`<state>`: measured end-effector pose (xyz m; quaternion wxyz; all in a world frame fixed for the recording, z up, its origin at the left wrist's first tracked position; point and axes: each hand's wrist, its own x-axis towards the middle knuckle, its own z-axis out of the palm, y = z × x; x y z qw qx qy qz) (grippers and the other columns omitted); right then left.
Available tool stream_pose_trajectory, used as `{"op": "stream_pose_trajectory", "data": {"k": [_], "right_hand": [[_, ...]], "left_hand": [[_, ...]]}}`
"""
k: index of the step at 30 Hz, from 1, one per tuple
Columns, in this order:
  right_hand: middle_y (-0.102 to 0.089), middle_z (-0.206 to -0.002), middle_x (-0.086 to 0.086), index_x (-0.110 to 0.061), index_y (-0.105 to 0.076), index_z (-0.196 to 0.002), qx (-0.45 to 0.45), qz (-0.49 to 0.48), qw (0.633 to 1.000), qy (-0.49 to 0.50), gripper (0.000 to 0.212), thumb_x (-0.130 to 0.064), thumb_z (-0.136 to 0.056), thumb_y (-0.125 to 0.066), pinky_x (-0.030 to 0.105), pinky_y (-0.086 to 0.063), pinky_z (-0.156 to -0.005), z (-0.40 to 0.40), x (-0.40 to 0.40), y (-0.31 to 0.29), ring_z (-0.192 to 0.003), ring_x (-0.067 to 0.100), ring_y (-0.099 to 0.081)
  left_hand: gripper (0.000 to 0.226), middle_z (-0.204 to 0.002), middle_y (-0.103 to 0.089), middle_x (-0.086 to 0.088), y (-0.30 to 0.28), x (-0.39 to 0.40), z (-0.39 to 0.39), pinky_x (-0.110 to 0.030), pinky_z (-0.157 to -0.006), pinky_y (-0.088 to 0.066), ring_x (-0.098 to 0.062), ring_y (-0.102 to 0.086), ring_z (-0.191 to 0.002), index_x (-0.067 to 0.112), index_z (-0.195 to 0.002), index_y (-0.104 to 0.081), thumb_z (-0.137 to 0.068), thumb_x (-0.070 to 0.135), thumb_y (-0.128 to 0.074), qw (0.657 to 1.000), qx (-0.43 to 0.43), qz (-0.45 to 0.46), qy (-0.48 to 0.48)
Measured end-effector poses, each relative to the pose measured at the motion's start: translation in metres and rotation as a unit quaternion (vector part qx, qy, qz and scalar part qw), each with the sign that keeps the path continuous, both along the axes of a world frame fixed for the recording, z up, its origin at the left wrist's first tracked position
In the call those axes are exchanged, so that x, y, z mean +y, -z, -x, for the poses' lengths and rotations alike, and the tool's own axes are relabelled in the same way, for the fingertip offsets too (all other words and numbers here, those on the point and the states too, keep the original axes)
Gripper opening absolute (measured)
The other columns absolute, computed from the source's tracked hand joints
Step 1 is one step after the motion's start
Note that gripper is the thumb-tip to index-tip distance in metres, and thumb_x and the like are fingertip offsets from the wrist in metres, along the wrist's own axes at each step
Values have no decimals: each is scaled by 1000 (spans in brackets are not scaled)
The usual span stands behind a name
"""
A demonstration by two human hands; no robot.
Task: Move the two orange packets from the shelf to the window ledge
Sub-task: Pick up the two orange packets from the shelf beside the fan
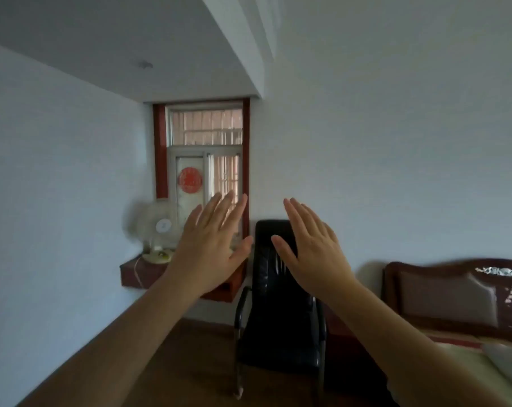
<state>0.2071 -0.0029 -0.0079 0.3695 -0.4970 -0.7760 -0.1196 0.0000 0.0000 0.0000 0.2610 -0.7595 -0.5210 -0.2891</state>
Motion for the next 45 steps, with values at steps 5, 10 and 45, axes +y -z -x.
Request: {"op": "stream_pose_trajectory", "data": {"k": [5,10,45], "right_hand": [[2,-163,-7,-33,1,-153,-85,28,995,32,70,-65,-92,-14,32,6,-115,-5,-11,57,-142,5,15],[-8,-164,-2,-28,-10,-154,-138,72,986,55,61,-53,-99,-20,36,-1,-120,-2,-31,136,-150,17,0],[-26,-159,-4,-32,-15,-151,-90,323,939,76,65,-62,-94,-22,43,-15,-118,95,-32,285,-147,18,-22]], "left_hand": [[70,-162,-16,-6,72,-11,7,-47,-120,-13,-24,-11,-150,24,-154,-7,-95,60,-17,998,40,35,-39],[70,-162,-17,-5,150,-34,18,-45,-118,-20,-22,-14,-149,22,-153,-10,-94,55,-26,989,26,141,-30],[77,-163,2,2,313,-43,84,-47,-120,-5,-18,4,-149,31,-151,4,-89,73,-9,925,-28,366,-97]]}}
